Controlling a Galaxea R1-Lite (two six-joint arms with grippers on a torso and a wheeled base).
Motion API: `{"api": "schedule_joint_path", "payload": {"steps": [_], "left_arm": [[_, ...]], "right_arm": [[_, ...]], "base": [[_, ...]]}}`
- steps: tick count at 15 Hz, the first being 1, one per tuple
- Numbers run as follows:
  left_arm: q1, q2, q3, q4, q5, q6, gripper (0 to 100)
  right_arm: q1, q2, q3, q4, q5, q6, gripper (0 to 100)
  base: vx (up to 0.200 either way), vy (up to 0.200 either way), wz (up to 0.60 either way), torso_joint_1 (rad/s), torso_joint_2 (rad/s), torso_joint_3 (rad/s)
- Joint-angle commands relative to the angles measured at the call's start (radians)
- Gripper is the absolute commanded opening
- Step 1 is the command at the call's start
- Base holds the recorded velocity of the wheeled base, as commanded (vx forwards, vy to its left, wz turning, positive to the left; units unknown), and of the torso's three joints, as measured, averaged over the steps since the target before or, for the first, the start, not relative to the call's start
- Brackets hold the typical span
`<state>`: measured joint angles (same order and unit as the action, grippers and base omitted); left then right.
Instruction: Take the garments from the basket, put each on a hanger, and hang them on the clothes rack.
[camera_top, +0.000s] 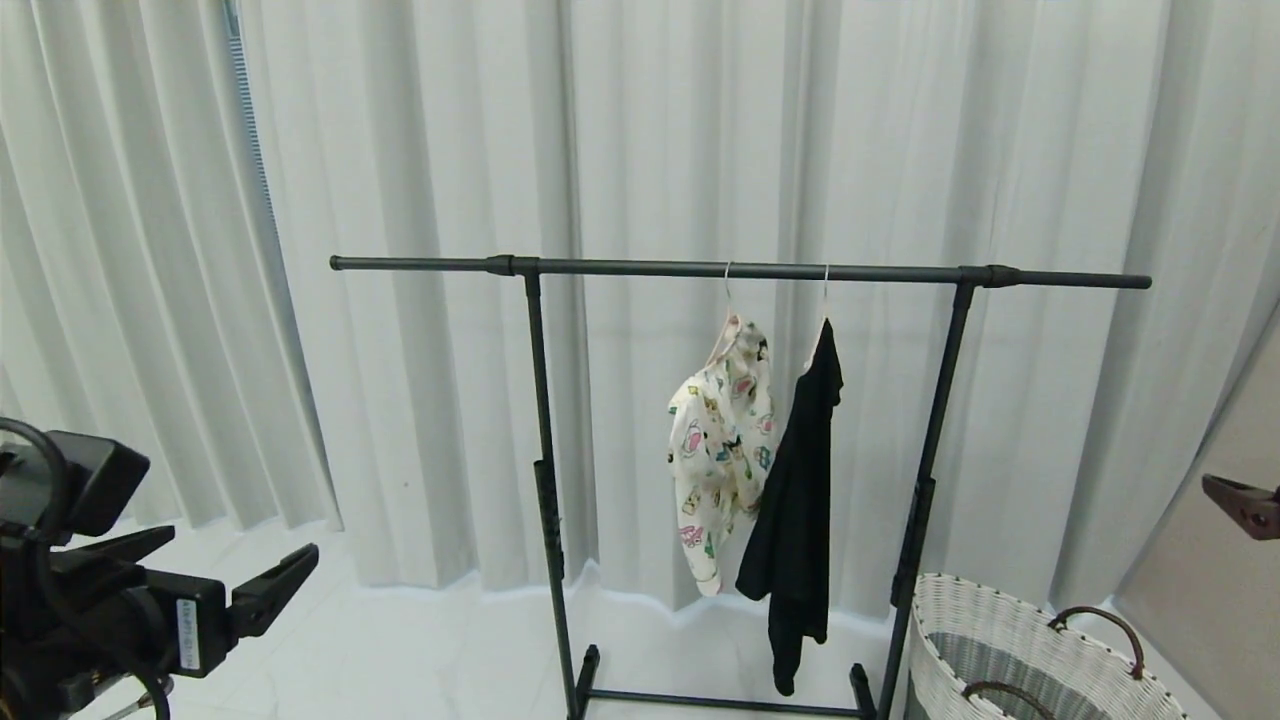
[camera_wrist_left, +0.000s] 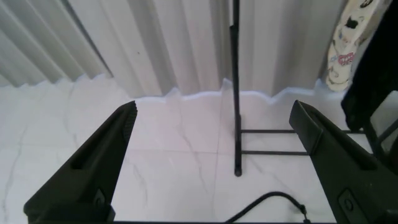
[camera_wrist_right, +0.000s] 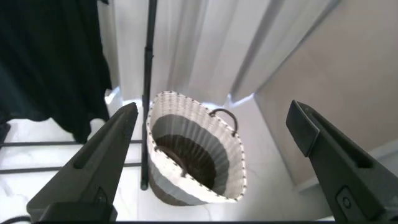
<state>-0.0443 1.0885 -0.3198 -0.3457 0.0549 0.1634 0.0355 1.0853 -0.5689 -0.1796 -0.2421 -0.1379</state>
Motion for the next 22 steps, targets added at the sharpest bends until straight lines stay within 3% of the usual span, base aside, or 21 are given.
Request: {"api": "schedule_joint_path", "payload": {"steps": [1,4,7,8,9,11,12,15,17,18,19,22], "left_arm": [[0.012,-0.134,0.077,0.001,0.019,-0.001,100],[0.02,-0.312,0.143,0.001,0.114,0.001,100],[0.023,-0.55,0.258,0.008,0.335,0.031,100],[0.021,-0.601,0.297,0.008,0.434,0.057,100],[0.021,-0.642,0.315,0.007,0.482,0.064,100],[0.021,-0.733,0.32,0.017,0.493,0.065,100],[0.02,-0.786,0.32,0.044,0.49,0.067,100],[0.034,-1.082,0.32,0.223,0.488,0.102,100],[0.041,-1.089,0.32,0.238,0.508,0.088,100],[0.041,-1.089,0.32,0.263,0.526,0.085,100],[0.041,-1.089,0.32,0.3,0.577,0.074,100],[0.041,-1.089,0.32,0.303,0.586,0.044,100]], "right_arm": [[-0.014,-0.085,0.035,0.0,0.0,-0.003,100],[-0.051,-0.269,0.119,-0.024,0.0,-0.002,100],[-0.049,-0.608,0.284,-0.015,0.004,-0.065,100],[-0.051,-0.739,0.334,0.014,-0.003,-0.095,100],[-0.055,-0.835,0.356,0.074,-0.008,-0.12,100],[-0.066,-1.01,0.357,0.232,-0.009,-0.141,100],[-0.068,-1.027,0.363,0.255,-0.052,-0.137,100],[-0.066,-1.027,0.44,0.12,-0.194,-0.128,100],[-0.063,-1.032,0.558,-0.021,-0.327,-0.146,100],[-0.055,-1.055,0.569,-0.046,-0.365,-0.17,100],[-0.042,-1.084,0.569,0.025,-0.41,-0.203,100],[-0.042,-1.084,0.569,0.066,-0.425,-0.209,100]], "base": [[0.0,0.0,0.0,0.0,0.0,0.0],[0.0,0.0,0.0,0.0,0.0,0.0],[0.0,0.0,0.0,0.0,0.0,0.0],[0.0,0.0,0.0,0.0,0.0,0.0],[0.0,0.0,0.0,0.0,0.0,0.0],[0.0,0.0,0.0,0.0,0.0,0.0],[0.0,0.0,0.0,0.0,0.0,0.0],[0.0,0.0,0.0,0.0,0.0,0.0],[0.0,0.0,0.0,0.0,0.0,0.0],[0.0,0.0,0.0,0.0,0.0,0.0],[0.0,0.0,0.0,0.0,0.0,0.0],[0.0,0.0,0.0,0.0,0.0,0.0]]}}
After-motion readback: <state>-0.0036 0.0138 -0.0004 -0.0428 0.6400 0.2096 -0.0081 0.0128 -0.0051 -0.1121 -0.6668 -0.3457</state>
